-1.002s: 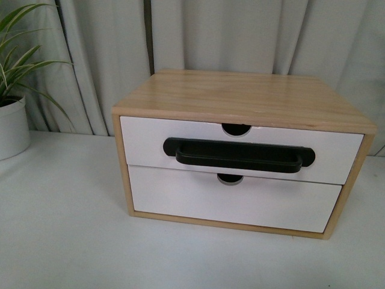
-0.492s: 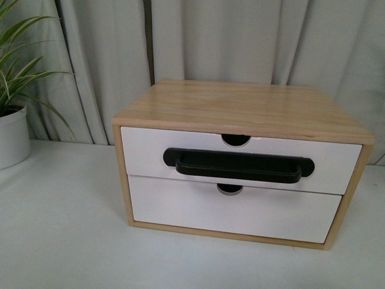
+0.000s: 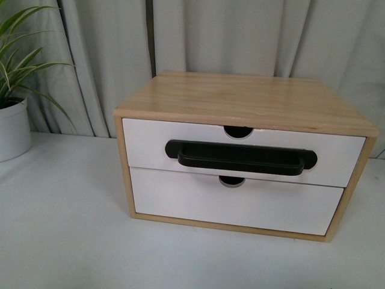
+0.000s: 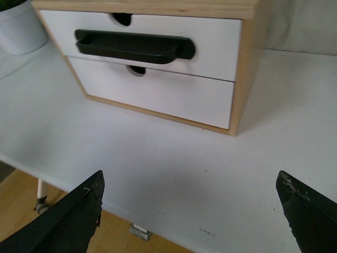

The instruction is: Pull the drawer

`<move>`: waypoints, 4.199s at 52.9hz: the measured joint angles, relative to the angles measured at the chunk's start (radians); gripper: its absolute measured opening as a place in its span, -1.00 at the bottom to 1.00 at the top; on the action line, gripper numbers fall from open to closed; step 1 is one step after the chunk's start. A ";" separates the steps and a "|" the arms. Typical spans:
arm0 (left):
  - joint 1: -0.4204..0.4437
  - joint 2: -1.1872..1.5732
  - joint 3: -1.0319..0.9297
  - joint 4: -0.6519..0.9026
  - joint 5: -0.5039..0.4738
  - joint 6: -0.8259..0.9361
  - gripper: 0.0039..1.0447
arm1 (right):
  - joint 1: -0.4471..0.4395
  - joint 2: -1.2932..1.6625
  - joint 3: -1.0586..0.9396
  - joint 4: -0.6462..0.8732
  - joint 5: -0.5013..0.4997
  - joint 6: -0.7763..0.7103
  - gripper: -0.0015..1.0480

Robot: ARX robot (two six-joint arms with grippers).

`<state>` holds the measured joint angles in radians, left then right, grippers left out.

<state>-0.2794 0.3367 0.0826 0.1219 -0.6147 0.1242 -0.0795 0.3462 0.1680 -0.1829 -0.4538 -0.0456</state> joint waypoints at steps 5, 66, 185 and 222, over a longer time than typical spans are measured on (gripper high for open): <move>0.021 0.178 0.056 0.140 0.207 0.109 0.89 | 0.025 0.146 0.066 0.024 -0.023 -0.122 0.83; -0.160 1.249 0.858 -0.129 0.869 0.989 0.89 | 0.203 1.040 0.549 0.172 -0.148 -0.848 0.83; -0.189 1.416 1.063 -0.467 0.922 1.046 0.89 | 0.295 1.297 0.714 0.044 -0.190 -0.977 0.83; -0.254 1.253 0.921 -0.502 0.894 0.988 0.89 | 0.317 1.110 0.568 -0.052 -0.219 -1.000 0.83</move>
<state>-0.5335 1.5894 1.0039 -0.3805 0.2794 1.1126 0.2371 1.4567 0.7361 -0.2348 -0.6731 -1.0458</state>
